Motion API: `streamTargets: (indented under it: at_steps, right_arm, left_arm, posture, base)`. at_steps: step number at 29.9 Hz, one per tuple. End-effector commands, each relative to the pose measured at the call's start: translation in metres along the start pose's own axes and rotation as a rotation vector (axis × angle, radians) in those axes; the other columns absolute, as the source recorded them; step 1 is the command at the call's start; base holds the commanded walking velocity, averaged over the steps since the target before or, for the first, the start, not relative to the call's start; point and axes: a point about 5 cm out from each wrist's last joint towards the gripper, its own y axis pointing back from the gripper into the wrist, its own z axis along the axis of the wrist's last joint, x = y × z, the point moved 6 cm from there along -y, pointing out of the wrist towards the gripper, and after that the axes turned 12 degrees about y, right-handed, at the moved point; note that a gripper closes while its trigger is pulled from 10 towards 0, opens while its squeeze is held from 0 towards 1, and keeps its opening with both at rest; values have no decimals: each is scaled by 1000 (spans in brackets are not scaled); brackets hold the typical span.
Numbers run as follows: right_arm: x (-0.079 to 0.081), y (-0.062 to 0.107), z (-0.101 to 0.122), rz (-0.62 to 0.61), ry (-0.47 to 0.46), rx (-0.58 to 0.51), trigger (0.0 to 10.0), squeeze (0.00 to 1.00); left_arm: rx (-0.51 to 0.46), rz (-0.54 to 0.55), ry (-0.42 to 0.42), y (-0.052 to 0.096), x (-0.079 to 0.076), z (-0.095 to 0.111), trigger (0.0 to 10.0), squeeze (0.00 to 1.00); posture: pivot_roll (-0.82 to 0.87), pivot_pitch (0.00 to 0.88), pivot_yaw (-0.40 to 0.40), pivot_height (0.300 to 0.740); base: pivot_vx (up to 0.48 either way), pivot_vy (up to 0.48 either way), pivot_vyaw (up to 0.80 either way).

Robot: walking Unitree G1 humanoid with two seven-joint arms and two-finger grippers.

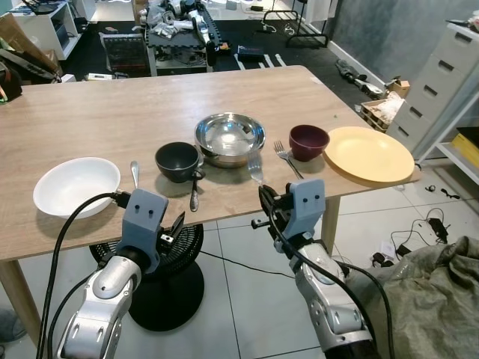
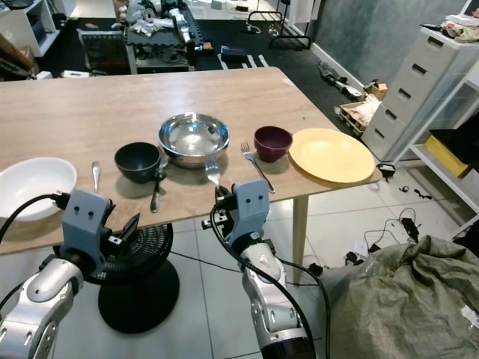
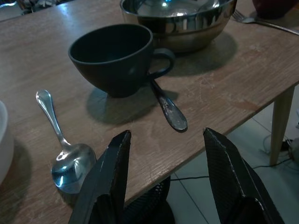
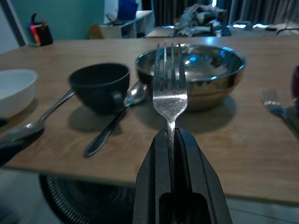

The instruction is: Setting the table

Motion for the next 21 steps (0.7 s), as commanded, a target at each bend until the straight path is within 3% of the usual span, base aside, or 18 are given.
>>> streamTargets:
  at_steps: [1, 3, 4, 6, 7, 13, 17, 18, 21]
  right_arm:
    - [12, 2, 0, 60, -13, 4, 10000, 0]
    - [17, 3, 1, 86, -18, 3, 10000, 0]
    - [30, 3, -1, 142, 22, 17, 10000, 0]
    - [30, 3, -1, 142, 22, 17, 10000, 0]
    - [27, -4, -9, 98, 70, 62, 10000, 0]
    - [9, -24, -18, -27, 81, 117, 10000, 0]
    - [2, -41, -15, -62, 102, 124, 10000, 0]
    - [-5, -53, -9, -81, 123, 131, 10000, 0]
    - [-12, -58, -6, -94, 126, 131, 10000, 0]
  left_arm:
    - [15, 1, -7, 1, 2, -3, 10000, 0]
    - [16, 1, -10, 1, 2, -3, 10000, 0]
    - [19, 4, -9, 1, 2, -4, 10000, 0]
    - [19, 4, -9, 1, 2, -4, 10000, 0]
    - [23, 8, -7, 1, 2, -6, 10000, 0]
    - [20, 25, -4, -1, 3, -5, 10000, 0]
    - [17, 31, -13, -4, 2, -2, 10000, 0]
    - [12, 28, -13, -6, 1, 2, 10000, 0]
    - [6, 28, -15, -6, 1, 6, 10000, 0]
  posture:
    - [81, 22, 54, 740]
    - [81, 22, 54, 740]
    - [87, 17, 49, 740]
    - [87, 17, 49, 740]
    - [95, 15, 42, 740]
    - [107, 23, 36, 740]
    - [124, 40, 26, 740]
    - [134, 50, 20, 740]
    - [148, 67, 13, 740]
  base:
    - [0, 0, 0]
    - [0, 0, 0]
    - [0, 0, 0]
    - [0, 0, 0]
    - [0, 0, 0]
    - [0, 0, 0]
    - [0, 0, 0]
    - [0, 0, 0]
    - [0, 0, 0]
